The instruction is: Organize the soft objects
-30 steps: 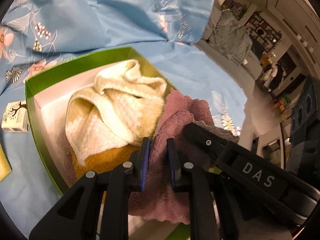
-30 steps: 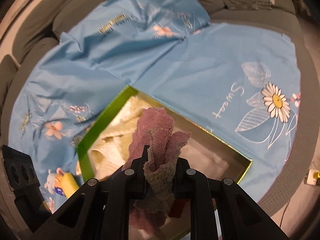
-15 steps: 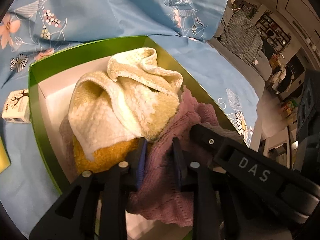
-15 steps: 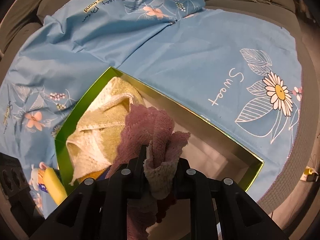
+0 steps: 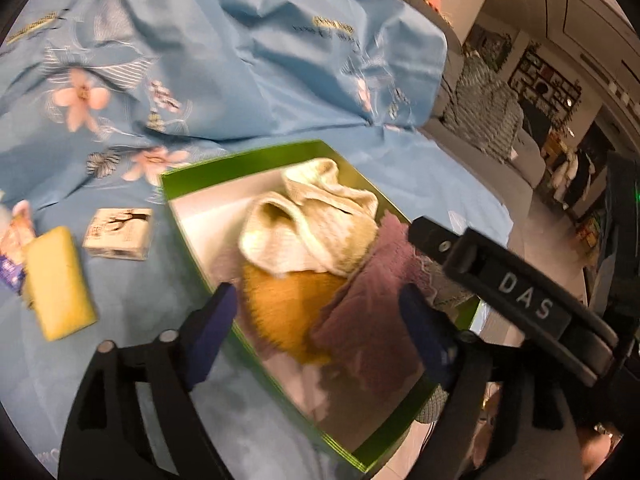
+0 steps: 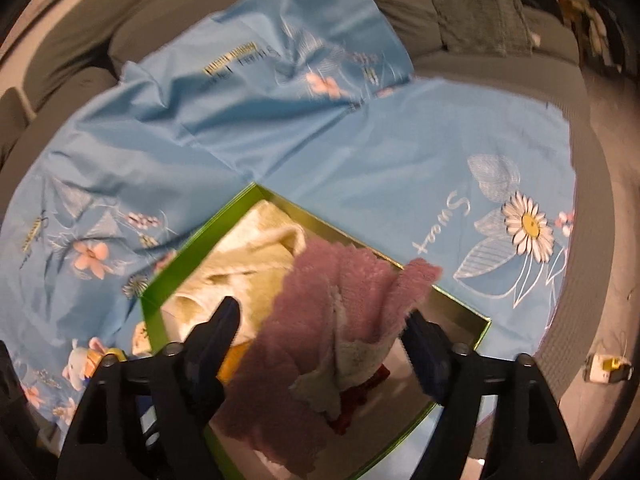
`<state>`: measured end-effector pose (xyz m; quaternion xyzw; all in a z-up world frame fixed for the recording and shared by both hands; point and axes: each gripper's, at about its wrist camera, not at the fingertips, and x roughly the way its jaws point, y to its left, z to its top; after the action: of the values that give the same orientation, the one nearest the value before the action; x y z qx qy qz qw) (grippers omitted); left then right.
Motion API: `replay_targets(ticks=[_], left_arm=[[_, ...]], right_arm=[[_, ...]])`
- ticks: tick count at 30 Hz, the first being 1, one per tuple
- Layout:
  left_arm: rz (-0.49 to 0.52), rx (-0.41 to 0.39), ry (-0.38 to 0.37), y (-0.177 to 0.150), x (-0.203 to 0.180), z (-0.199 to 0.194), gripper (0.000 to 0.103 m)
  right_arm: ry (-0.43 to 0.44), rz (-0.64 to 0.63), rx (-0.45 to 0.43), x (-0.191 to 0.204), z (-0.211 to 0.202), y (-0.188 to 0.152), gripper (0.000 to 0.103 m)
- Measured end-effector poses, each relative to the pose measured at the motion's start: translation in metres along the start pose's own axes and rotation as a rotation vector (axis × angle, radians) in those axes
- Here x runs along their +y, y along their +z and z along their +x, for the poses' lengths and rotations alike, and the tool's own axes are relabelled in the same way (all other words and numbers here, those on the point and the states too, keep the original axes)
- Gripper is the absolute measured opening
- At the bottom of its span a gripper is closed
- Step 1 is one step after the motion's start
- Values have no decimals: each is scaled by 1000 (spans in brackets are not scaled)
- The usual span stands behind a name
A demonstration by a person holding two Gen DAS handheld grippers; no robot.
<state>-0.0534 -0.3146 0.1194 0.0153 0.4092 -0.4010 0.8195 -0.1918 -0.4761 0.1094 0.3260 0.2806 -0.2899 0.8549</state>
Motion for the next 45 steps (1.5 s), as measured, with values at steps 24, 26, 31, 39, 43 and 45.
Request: replay_targets(ticks=[24,26,31,39,43,45], left_arm=[[-378,-144,284,-99,214,-140,102],[-427,-152,301,-107,230,-144,102],[-480,-142,407,-112,255,-152,102],[-547,-141,456,-118,284,-162,102],[-581,-142,500,-120,298,-169,102],[-601,-139,493,-122,303,-171,102]], right_arm=[[112,-355,-235,124,-49,-55,95],[108,-395,-221,137,-44,-64,95],[190,-480,-131,169,-35,-91,95],[334,-566,134,254,10,-120,95],[371,-577,212,308,34,-128,95],[369,-632,218,335,46,-132,95]])
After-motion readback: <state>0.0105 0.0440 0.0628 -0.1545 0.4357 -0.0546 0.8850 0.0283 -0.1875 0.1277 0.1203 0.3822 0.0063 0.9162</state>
